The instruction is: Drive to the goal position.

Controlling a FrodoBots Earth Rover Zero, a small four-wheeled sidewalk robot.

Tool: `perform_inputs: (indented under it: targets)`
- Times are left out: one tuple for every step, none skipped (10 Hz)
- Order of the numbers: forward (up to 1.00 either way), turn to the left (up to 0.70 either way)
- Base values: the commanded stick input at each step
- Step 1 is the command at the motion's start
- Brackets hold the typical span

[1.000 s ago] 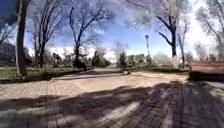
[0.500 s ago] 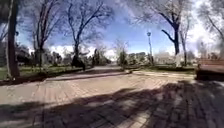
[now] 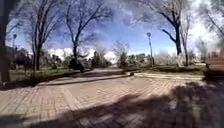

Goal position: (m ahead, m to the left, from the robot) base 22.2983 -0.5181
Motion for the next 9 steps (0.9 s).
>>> perform_inputs:
  targets:
    - [1.00, 0.00]
    - [1.00, 0.00]
    - [1.00, 0.00]
    - [1.00, 0.00]
    - [1.00, 0.00]
    - [1.00, 0.00]
    - [1.00, 0.00]
    - [1.00, 0.00]
    - [1.00, 0.00]
